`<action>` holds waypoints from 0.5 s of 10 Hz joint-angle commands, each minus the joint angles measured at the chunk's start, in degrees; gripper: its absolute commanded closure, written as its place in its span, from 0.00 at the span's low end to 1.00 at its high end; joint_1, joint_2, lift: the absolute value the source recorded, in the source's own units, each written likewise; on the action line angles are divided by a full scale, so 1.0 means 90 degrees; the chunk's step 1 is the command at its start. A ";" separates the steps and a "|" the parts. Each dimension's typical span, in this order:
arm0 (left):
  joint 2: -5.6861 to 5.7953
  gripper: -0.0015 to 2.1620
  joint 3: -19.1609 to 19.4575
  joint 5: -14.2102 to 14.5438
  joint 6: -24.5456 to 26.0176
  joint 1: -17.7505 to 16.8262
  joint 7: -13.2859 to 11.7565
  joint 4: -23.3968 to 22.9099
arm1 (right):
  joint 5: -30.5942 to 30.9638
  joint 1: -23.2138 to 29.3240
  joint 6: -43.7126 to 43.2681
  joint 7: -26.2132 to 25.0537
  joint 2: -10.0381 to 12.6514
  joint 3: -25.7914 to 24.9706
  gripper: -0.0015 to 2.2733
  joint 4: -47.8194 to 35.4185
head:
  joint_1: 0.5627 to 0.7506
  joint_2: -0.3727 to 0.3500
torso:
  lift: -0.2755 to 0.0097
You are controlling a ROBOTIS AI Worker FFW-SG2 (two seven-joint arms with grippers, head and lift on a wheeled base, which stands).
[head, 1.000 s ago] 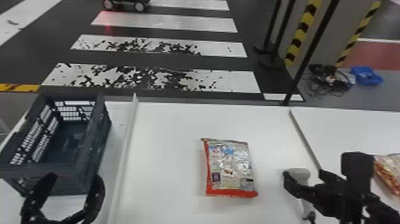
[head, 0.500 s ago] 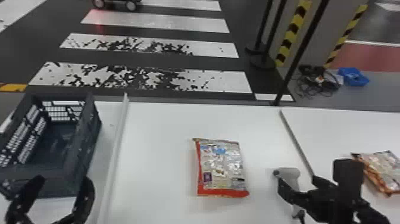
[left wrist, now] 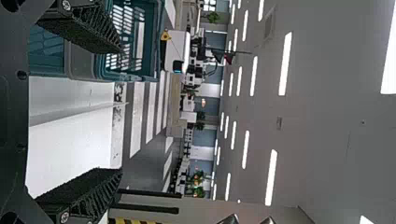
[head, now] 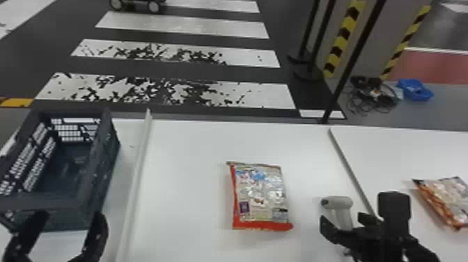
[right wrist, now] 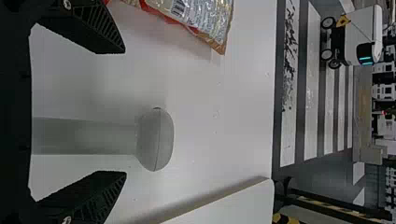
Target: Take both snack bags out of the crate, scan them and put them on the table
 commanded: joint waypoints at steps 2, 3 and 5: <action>0.0000 0.04 -0.0020 -0.0009 0.0046 -0.0013 0.0000 0.0020 | 0.0172 -0.0195 -0.0012 0.0000 -0.0110 0.0023 0.13 0.0271 | 0.70 0.36 | 0.64; 0.0000 0.04 -0.0030 -0.0009 0.0046 -0.0042 0.0000 0.0040 | 0.0250 -0.0234 0.0046 0.0010 -0.0149 0.0023 0.20 0.0320 | 0.70 0.35 | 0.64; 0.0000 0.04 -0.0030 0.0001 0.0046 -0.0062 0.0000 0.0040 | 0.0308 -0.0244 0.0183 0.0098 -0.0198 0.0023 0.34 0.0320 | 0.70 0.33 | 0.64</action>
